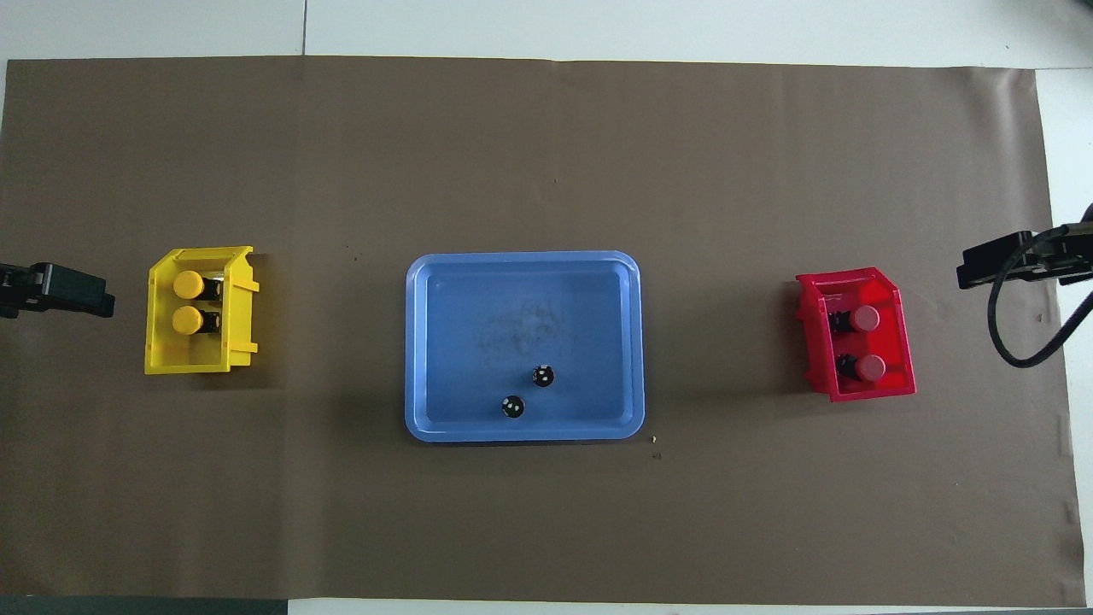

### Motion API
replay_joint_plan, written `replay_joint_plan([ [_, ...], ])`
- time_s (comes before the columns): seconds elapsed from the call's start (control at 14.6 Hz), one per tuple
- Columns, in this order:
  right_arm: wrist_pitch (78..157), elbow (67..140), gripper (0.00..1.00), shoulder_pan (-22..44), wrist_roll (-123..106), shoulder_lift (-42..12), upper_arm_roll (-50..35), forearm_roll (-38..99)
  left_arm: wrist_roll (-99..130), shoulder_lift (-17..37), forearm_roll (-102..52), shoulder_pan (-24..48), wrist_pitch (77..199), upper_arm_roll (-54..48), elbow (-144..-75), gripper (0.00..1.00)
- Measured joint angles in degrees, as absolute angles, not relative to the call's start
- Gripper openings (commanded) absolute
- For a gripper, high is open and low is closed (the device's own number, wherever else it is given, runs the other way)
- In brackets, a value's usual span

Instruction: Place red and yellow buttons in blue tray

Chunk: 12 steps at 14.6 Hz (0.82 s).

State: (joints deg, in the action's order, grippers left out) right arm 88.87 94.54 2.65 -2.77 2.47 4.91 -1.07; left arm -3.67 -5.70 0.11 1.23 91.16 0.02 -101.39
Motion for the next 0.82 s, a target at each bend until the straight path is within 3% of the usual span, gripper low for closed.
replay_joint_plan([
  [0.82,88.49,94.57,1.0,2.72,-2.77,2.47,4.86,-1.07,-3.64,-6.13,-0.06,1.27,93.77,-0.01,-103.71,1.0],
])
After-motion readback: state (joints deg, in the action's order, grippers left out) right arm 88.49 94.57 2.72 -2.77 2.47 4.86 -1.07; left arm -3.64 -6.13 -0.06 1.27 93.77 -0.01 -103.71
